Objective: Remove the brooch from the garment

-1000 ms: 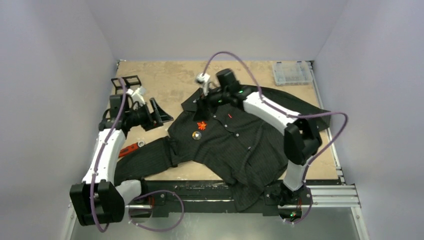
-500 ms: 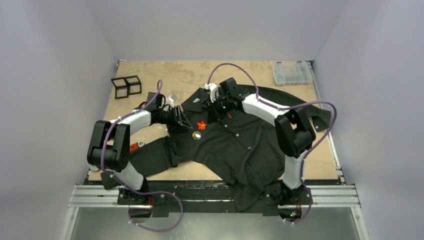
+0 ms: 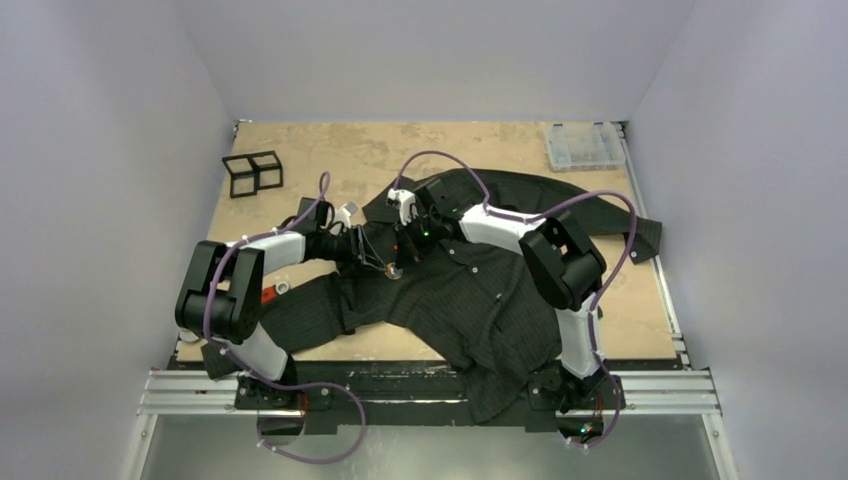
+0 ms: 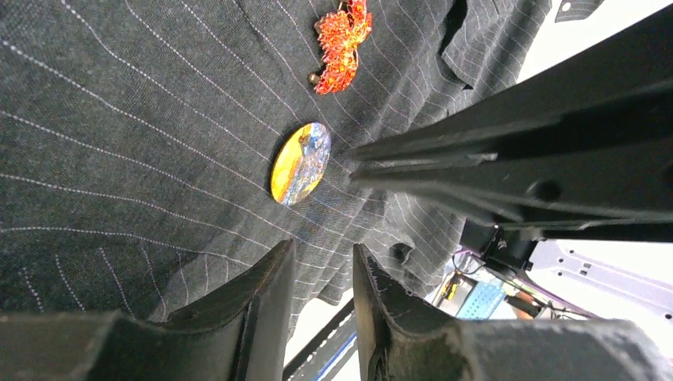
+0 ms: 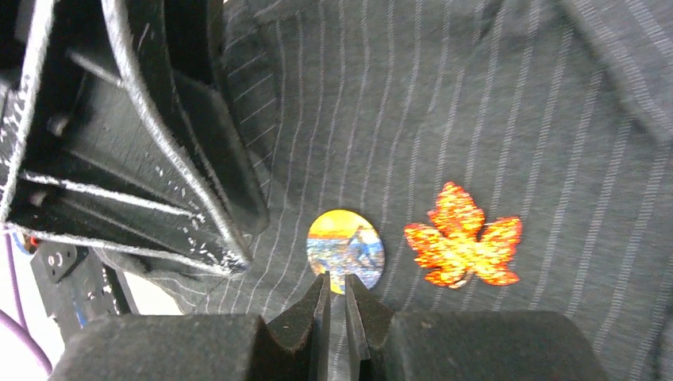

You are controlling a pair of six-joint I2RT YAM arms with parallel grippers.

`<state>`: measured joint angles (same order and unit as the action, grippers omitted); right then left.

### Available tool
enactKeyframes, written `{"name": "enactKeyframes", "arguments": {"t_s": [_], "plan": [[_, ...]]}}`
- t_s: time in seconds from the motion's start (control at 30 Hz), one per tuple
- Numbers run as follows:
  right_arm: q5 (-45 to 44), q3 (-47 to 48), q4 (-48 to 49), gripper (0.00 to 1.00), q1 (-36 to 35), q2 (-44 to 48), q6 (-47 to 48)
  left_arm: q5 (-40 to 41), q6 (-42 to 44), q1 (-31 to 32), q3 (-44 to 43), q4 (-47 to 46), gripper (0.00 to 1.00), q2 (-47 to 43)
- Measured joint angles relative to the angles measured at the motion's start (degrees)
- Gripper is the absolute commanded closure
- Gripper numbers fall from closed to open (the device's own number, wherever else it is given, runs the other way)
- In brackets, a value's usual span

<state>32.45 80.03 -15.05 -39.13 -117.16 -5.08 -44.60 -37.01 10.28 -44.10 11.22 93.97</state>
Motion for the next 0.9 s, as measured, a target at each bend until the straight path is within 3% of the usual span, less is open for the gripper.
{"name": "enactKeyframes", "arguments": {"t_s": [0.53, 0.9], "plan": [[1.8, -5.8, 4.8, 0.87, 0.0, 1.1, -4.4, -0.3, 0.1, 0.0, -1.2, -1.5, 0.7, 6.9], [0.5, -3.8, 5.7, 0.87, 0.5, -0.2, -5.4, -1.0, 0.1, 0.0, -2.6, -2.4, 0.7, 8.5]]}}
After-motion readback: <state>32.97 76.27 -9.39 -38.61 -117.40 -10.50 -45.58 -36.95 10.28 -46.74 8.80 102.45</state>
